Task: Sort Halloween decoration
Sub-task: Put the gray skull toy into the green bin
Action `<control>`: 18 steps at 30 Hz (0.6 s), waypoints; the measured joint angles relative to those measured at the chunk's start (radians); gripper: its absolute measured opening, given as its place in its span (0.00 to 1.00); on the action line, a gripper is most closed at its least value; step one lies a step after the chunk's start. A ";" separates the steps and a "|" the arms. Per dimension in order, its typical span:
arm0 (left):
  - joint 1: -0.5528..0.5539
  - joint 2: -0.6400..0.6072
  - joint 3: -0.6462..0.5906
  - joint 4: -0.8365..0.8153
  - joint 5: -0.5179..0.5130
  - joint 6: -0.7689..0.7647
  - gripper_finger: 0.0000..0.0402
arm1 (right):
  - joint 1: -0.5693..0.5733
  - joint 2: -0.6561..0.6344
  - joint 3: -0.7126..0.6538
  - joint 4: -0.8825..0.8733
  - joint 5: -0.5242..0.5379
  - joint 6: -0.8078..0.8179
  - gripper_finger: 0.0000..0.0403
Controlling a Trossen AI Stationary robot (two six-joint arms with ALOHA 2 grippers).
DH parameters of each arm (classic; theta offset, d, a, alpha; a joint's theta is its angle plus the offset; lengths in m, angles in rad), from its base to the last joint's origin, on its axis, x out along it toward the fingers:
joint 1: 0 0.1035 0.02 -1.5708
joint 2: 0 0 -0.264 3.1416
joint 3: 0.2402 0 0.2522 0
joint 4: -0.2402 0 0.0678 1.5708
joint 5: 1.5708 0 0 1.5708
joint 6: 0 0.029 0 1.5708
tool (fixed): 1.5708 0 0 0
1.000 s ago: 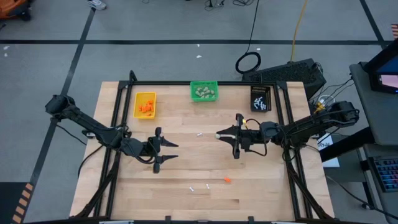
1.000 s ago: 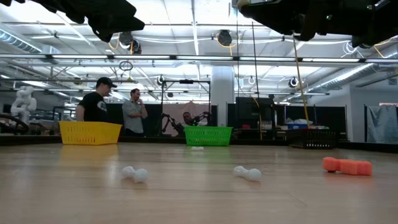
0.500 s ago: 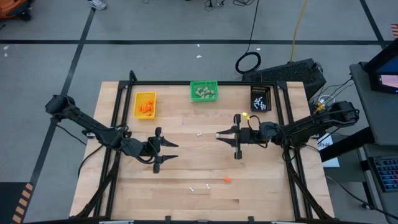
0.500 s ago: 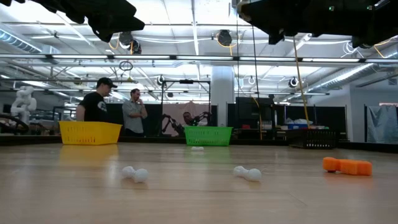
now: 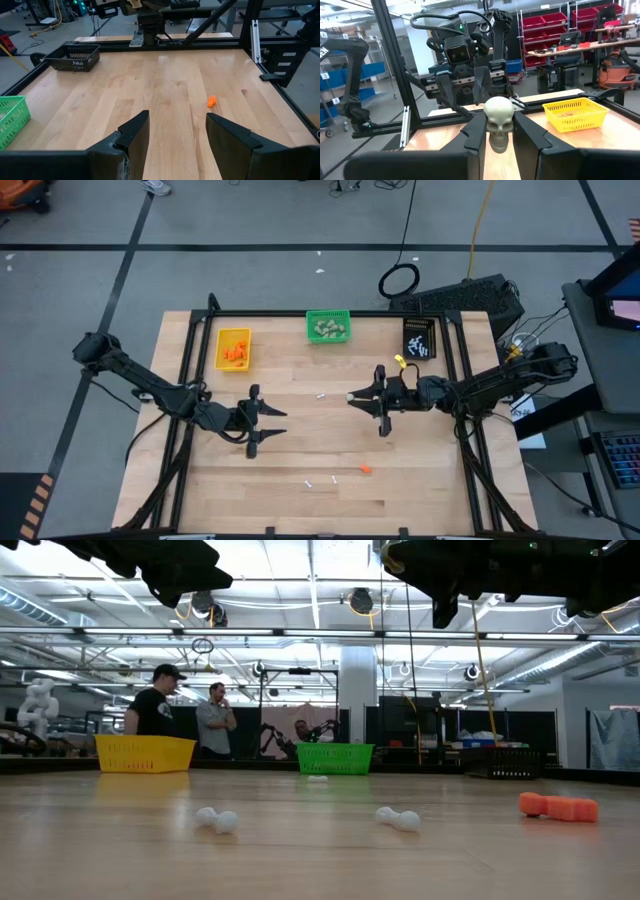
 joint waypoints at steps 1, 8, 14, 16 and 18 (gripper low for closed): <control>0.000 0.000 0.000 0.000 0.000 0.000 0.48 | 0.000 0.000 0.000 0.000 0.000 0.001 0.14; 0.000 0.000 0.000 0.000 0.000 0.000 0.48 | 0.000 0.000 0.000 -0.006 0.000 -0.002 0.14; 0.000 0.000 0.000 0.000 0.000 0.000 0.48 | 0.000 0.000 0.000 -0.007 0.000 -0.040 0.14; 0.000 0.000 0.000 0.001 0.000 0.000 0.48 | 0.000 0.000 0.000 -0.007 0.001 -0.038 0.14; 0.000 0.000 0.000 0.001 0.000 0.000 0.48 | -0.007 0.000 0.004 -0.015 0.004 -0.031 0.14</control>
